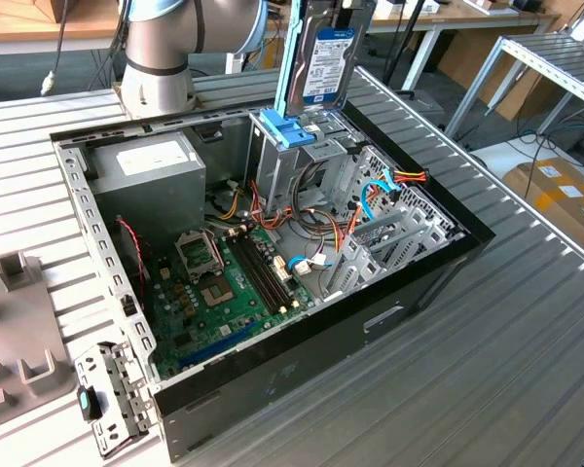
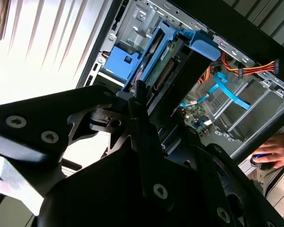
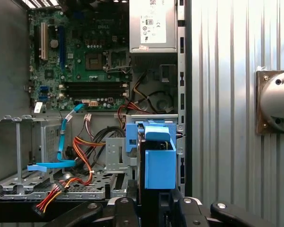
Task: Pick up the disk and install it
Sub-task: 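Insert the disk into the insertion slot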
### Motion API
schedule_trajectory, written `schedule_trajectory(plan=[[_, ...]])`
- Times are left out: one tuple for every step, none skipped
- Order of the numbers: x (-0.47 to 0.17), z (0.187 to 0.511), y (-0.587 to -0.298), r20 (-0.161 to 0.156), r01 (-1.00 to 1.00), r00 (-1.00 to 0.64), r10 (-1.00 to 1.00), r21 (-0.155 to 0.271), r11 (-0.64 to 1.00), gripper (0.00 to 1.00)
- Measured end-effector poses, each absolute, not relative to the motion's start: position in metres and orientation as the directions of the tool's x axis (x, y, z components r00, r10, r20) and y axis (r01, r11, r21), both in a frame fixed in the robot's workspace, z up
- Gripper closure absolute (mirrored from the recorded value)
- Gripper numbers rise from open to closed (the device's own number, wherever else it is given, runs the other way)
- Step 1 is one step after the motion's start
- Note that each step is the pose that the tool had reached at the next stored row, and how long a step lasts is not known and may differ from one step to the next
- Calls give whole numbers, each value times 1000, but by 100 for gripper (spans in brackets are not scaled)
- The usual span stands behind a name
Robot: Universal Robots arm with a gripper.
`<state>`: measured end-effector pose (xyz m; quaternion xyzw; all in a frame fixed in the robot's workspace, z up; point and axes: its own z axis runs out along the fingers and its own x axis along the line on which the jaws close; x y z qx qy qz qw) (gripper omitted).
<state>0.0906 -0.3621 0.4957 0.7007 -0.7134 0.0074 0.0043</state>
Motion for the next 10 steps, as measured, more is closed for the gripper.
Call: schedule_trajectory(plan=[[91,496,-366,17,-1000,-18,-1000,-5,18,65],[91,496,-369,17,-1000,-18,-1000,-5,18,65],[91,496,-371,17,-1000,-18,-1000,-5,18,65],[91,496,-373,16,-1000,-18,-1000,-5,18,65],[91,496,-375,17,-1000,-18,-1000,-5,18,65],[91,496,-377,17,-1000,-18,-1000,-5,18,65],[91,495,-379,17,-1000,-18,-1000,-5,18,65],[91,496,-380,17,-1000,-18,-1000,-5,18,65],[91,495,-383,17,-1000,-18,-1000,-5,18,65],[91,495,-384,17,-1000,-18,-1000,-5,18,65]])
